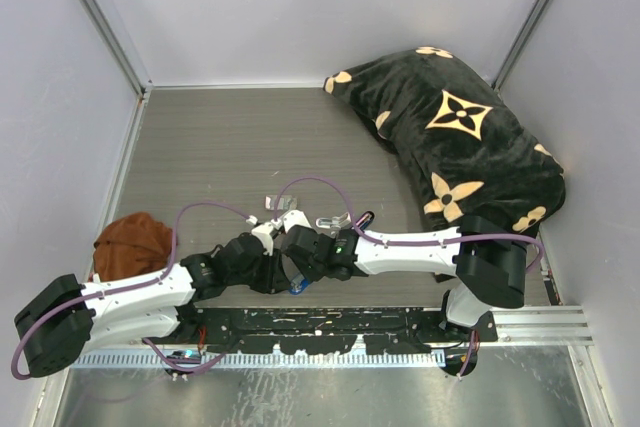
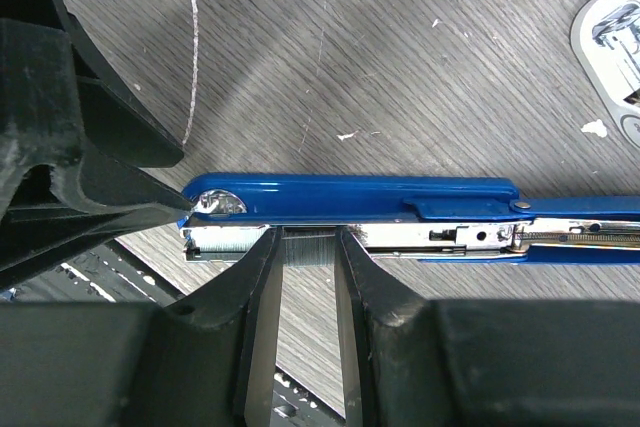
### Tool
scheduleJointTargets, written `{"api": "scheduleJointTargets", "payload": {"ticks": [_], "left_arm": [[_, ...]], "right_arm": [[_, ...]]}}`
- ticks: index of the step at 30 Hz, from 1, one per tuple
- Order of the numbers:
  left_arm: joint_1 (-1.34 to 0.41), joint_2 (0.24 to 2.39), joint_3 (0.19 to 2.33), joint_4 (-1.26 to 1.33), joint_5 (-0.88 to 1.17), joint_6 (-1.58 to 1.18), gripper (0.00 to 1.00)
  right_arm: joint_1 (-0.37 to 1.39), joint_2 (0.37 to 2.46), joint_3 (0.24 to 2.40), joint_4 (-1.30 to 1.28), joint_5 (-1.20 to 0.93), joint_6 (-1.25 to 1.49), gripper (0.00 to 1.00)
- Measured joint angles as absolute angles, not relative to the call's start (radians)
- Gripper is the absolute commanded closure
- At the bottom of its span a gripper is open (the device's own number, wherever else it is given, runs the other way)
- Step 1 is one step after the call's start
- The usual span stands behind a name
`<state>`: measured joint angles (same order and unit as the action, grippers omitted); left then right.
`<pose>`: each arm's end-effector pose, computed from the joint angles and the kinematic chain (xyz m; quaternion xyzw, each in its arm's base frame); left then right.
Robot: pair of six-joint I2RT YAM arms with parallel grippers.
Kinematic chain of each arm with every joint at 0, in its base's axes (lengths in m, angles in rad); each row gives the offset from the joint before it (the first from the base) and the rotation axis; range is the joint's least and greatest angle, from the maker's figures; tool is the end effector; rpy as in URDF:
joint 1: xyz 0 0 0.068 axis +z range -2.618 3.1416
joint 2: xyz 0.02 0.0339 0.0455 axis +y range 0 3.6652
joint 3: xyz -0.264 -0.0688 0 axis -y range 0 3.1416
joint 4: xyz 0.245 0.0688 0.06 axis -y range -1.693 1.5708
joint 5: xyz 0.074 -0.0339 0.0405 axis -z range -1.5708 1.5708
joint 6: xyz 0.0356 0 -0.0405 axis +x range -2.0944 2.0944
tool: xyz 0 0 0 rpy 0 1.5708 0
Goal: Load the staples into the stapler
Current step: Pick up the stapler.
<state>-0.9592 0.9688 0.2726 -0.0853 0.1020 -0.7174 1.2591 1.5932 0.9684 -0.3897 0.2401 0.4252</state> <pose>0.0973 -0.1451 0.1429 0.1306 0.9128 -0.3170 0.2218 0.1053 0.2992 0.1906 -0.3565 0.8862 0.1267 0.2674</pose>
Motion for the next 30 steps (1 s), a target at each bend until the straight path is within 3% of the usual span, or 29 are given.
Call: {"api": "scheduleJointTargets", "payload": {"ticks": [10, 30], "left_arm": [[-0.957, 0.969, 0.273, -0.086, 0.102, -0.717, 0.71], [-0.955, 0.780, 0.242, 0.003, 0.191, -0.516, 0.40]], "right_arm": [[1.259, 1.593, 0.998, -0.394, 0.242, 0.422, 0.82], [1.108, 1.443, 0.903, -0.413, 0.241, 0.413, 0.82]]}}
